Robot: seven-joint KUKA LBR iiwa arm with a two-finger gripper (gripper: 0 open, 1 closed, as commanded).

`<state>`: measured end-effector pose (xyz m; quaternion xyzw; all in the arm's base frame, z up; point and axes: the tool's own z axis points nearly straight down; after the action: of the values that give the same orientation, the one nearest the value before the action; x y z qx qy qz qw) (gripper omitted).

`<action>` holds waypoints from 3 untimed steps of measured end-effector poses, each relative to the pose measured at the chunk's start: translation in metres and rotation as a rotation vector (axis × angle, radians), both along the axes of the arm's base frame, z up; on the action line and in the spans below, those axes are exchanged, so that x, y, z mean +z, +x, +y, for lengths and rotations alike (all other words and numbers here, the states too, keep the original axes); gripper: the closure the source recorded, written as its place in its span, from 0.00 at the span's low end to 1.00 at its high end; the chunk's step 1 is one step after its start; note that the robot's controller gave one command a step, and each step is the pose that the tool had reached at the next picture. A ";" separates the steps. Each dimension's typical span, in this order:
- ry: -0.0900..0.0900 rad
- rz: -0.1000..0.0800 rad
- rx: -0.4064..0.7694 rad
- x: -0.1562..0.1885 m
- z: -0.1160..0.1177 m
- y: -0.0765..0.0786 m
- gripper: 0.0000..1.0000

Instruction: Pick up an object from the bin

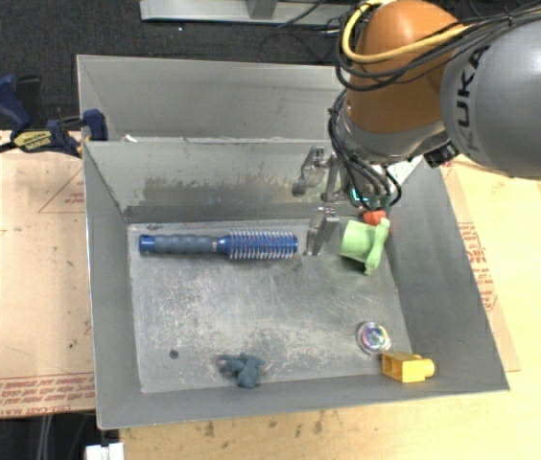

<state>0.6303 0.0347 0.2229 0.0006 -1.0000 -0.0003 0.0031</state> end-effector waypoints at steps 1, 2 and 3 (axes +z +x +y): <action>0.003 -0.013 -0.226 -0.148 0.010 0.016 0.00; 0.004 -0.021 -0.225 -0.144 0.010 0.018 1.00; 0.000 -0.015 -0.191 -0.025 0.011 0.015 1.00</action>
Offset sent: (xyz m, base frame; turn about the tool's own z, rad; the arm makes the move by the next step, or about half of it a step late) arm 0.0122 0.0086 -0.1529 0.2267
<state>0.6449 0.0452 0.1980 -0.0945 -0.9955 -0.0007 -0.0045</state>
